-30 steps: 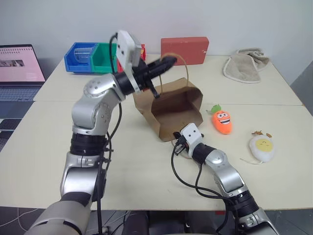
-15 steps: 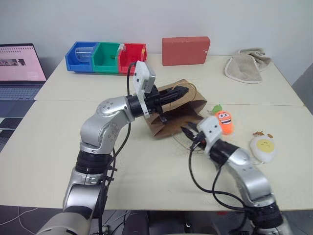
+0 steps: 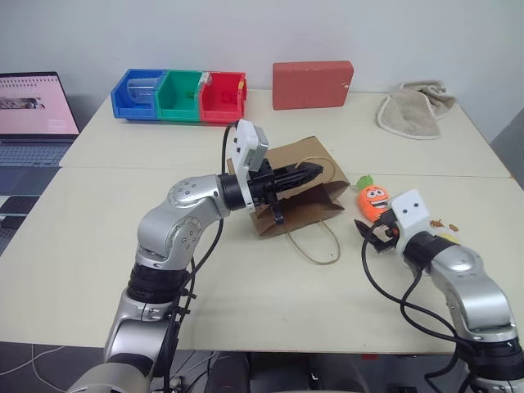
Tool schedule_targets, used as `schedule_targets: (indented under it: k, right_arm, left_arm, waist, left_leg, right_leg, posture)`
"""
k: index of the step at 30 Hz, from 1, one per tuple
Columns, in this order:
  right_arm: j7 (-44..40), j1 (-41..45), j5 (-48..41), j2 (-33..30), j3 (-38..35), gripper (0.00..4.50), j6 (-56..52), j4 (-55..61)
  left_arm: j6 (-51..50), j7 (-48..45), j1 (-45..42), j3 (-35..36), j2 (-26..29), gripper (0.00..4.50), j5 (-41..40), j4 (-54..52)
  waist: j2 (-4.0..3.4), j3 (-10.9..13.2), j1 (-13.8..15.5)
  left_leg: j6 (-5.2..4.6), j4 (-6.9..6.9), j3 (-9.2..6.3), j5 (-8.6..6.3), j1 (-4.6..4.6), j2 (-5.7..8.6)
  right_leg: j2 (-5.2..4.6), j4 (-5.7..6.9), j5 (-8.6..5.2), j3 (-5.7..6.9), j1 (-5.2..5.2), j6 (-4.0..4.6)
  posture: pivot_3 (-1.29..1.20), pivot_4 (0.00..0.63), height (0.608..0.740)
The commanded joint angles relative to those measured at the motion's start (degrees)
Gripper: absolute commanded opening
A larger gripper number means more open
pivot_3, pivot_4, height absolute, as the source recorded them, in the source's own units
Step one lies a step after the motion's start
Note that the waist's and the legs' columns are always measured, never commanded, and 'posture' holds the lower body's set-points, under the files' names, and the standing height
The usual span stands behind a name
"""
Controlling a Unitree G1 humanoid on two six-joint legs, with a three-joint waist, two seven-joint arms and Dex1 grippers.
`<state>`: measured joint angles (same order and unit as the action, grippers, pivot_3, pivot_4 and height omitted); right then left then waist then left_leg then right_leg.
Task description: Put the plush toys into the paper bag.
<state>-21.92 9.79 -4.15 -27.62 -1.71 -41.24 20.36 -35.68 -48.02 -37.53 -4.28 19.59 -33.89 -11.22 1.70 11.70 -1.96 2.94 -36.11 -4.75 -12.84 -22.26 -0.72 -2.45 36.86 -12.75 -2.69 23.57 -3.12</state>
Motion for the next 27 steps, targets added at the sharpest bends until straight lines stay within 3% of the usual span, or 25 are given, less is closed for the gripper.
schedule_targets:
  k: [1, 5, 8, 19, 22, 27]
  right_arm:
    - [3.3, 1.9, 1.8, 0.6, -1.2, 4.48, 0.0, -1.8]
    - [3.1, 2.4, 1.5, 0.0, -1.8, 4.48, 1.3, -3.6]
    - [3.4, 3.0, 1.7, -0.2, -2.0, 3.9, 2.7, -5.7]
    - [0.3, 1.8, 0.8, -3.2, -3.3, 0.07, 8.2, -4.8]
    - [-4.7, 0.2, -2.5, -6.1, -4.5, 0.03, 7.6, -0.5]
    - [-17.5, -4.6, -11.9, -16.4, -9.8, 0.03, 2.4, 10.9]
  left_arm:
    - [0.2, 0.4, 0.3, 0.0, -0.4, 0.0, -0.8, -2.5]
    - [0.1, 0.8, 0.8, 0.3, -0.4, 0.0, -0.8, -2.9]
    - [0.0, 1.2, 0.9, 0.2, -0.6, 0.0, -0.9, -3.0]
    - [-0.2, 1.4, 1.0, 0.2, -0.9, 0.0, -1.2, -2.7]
    - [-0.1, 1.4, 0.9, 0.1, -1.1, 0.0, -1.1, -2.5]
    - [0.0, 1.3, 0.8, 0.5, -1.0, 0.0, -1.1, -2.2]
  waist:
    - [0.0, 0.0, 0.0]
    - [0.0, 0.0, 0.1]
    - [0.0, 0.0, 0.0]
    - [0.0, 0.0, 0.0]
    - [0.0, 0.0, 0.1]
    - [-0.01, 0.0, 0.1]
  left_leg:
    - [0.0, 0.0, 0.0, 0.0, 0.0, 0.0]
    - [0.0, 0.0, -0.01, 0.0, -0.02, 0.0]
    - [0.0, 0.0, 0.0, 0.0, -0.03, 0.0]
    - [0.0, 0.0, -0.01, 0.0, -0.03, 0.0]
    - [0.0, 0.0, -0.01, 0.0, -0.04, 0.0]
    - [0.0, -0.01, -0.04, 0.0, -0.09, 0.01]
  right_leg:
    - [0.0, 0.0, 0.01, 0.0, 0.01, -0.01]
    - [0.0, -0.01, 0.03, 0.01, 0.0, -0.05]
    - [0.0, -0.02, 0.03, 0.0, 0.0, -0.04]
    - [0.01, -0.01, 0.03, 0.01, 0.0, -0.06]
    - [0.01, -0.02, 0.03, 0.01, 0.01, -0.06]
    - [0.01, -0.03, 0.05, 0.03, 0.02, -0.1]
  posture:
    - [0.0, 0.15, 0.74]
    - [0.0, 0.15, 0.74]
    - [0.0, 0.15, 0.74]
    - [0.0, 0.15, 0.74]
    - [0.0, 0.15, 0.74]
    - [0.0, 0.15, 0.74]
